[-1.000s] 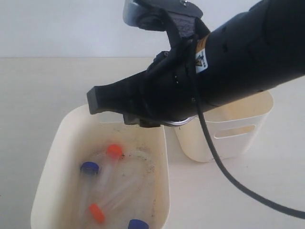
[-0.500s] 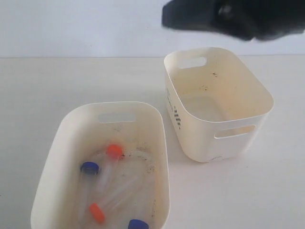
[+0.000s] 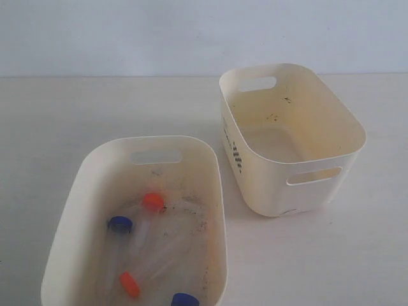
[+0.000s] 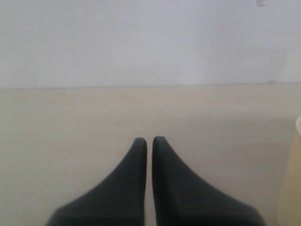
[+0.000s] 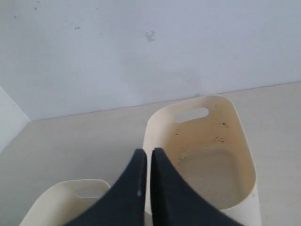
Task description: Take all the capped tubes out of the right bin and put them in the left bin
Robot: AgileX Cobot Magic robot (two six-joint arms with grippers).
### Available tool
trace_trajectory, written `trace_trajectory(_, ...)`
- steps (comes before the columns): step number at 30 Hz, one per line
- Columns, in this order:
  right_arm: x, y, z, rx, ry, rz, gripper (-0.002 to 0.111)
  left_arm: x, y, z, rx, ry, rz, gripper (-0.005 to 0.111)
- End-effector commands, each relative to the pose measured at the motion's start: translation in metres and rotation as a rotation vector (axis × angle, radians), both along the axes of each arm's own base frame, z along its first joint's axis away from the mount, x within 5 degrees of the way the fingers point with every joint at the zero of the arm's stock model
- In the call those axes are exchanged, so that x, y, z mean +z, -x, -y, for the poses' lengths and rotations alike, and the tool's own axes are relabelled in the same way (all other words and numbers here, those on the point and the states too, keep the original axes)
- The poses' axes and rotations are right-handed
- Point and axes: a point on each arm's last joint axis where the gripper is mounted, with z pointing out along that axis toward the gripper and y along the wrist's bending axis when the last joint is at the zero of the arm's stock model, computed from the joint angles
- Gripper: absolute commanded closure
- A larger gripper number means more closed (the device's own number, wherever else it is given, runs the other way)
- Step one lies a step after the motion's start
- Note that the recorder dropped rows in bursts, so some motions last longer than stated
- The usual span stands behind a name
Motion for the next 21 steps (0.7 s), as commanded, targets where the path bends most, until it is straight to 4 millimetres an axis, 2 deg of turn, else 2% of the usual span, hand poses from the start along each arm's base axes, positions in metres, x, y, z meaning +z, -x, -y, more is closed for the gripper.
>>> trace_trajectory(1,-0.041,0.025,0.012,-0.058,-0.050,0.197,0.106,0.002,0.000,0.000,0.001,0.016,0.009,0.102)
trace_trajectory(6,-0.090,0.037,0.017,-0.089,-0.085,0.375,0.106,0.002,0.000,0.000,0.001,0.016,0.009,0.102)
trace_trajectory(10,-0.130,0.034,0.018,-0.104,-0.066,0.388,0.106,0.002,0.000,0.000,0.001,0.016,0.009,0.102)
trace_trajectory(12,-0.132,0.034,0.018,-0.106,-0.067,0.395,0.106,0.002,0.000,0.000,0.001,0.016,0.009,0.102)
trace_trajectory(13,-0.138,0.033,0.017,-0.099,-0.029,0.335,0.106,0.002,0.000,0.000,0.001,0.016,0.009,0.102)
trace_trajectory(15,-0.139,0.033,0.019,-0.116,0.031,0.338,0.106,0.002,0.000,0.000,0.001,0.016,0.009,0.102)
trace_trajectory(21,-0.145,0.032,0.030,-0.308,0.086,0.269,0.106,0.002,0.000,0.000,0.001,0.016,0.009,0.102)
